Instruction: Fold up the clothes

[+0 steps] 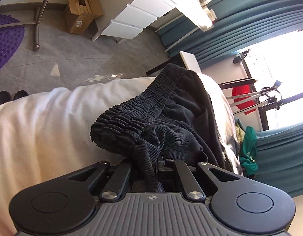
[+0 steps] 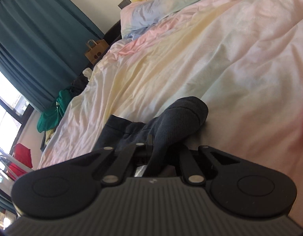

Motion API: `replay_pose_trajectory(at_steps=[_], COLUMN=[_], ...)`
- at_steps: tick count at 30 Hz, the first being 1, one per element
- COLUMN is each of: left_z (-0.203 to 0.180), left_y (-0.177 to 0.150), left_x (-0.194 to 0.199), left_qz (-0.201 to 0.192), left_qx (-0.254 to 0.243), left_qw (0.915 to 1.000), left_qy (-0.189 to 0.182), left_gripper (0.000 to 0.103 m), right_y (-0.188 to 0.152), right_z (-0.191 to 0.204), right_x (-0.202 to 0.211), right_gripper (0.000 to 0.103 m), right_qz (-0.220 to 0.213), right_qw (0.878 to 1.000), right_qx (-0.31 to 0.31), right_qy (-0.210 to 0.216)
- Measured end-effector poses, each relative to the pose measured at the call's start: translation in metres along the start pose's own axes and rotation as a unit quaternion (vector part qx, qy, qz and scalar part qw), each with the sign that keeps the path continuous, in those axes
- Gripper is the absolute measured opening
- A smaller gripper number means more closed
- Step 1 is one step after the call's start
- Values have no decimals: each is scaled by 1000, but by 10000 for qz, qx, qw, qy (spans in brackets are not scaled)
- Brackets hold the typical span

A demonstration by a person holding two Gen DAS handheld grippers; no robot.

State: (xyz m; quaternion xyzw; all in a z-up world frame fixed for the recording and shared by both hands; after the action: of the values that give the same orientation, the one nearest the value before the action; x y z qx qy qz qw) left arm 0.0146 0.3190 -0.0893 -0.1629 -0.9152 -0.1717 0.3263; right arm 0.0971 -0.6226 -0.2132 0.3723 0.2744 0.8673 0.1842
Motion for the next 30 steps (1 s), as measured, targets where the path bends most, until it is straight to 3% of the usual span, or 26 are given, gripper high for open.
replay_pose_trajectory(at_steps=[4,7,10,11,12,14,15,18,22,28,30], left_z=[2,-7,-20,-25,-30,-41,-48,-76,-115,-180,-200], left_y=[-9,-17,-26,-30,-34,-43,-48,-67,-100,-171,-197], left_x=[-6,-2,10,14,19,32,39,57,62,32,17], left_qz=[129,201,33,2,-43,-318,-502,-934,-1245,-1367,-1333], left_qx=[-252,-416,-1037,-1314,-1601,-2179,-2484,-3214,-3794,-4746,-4924], left_qw=[9996,9989,9942,9904,9857,9729,9646,9397,9148,8692,8601], left_qy=[4,-63,284,428,528,700,732,704,607,233,14], left_gripper=[8,12,34,44,49,63,65,75,83,89,93], right_y=[-7,-8,-8,-8,-8,-6,-4,3,10,-12,-29], right_z=[-3,12,28,30,33,38,41,48,72,138,160], right_x=[-2,4,12,15,19,29,36,56,92,152,170], right_gripper=[6,9,15,31,53,74,78,79,79,79,79], right_qz=[136,106,27,-7,-42,-106,-163,-380,-814,-913,-839], right_qw=[9998,9979,9906,9887,9886,9891,9887,9877,9811,9624,9502], right_qx=[134,576,1209,1305,1328,1344,1366,1389,1714,2365,2660], right_qy=[-74,-269,-637,-740,-710,-590,-602,-615,-377,979,1393])
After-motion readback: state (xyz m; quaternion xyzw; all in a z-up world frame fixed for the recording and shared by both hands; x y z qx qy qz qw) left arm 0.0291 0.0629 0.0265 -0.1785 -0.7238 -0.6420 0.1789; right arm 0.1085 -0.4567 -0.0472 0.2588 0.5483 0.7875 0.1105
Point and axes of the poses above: each gripper's, at about its wrist camera, not at the fingertips, and x roughly against the way its jaws point, z to its left, y to its top, the point moved 7 cm from there along -x, roughly the way its jaws point, and after that the axes turned 5 degrees about x, right-handed, at the moved point
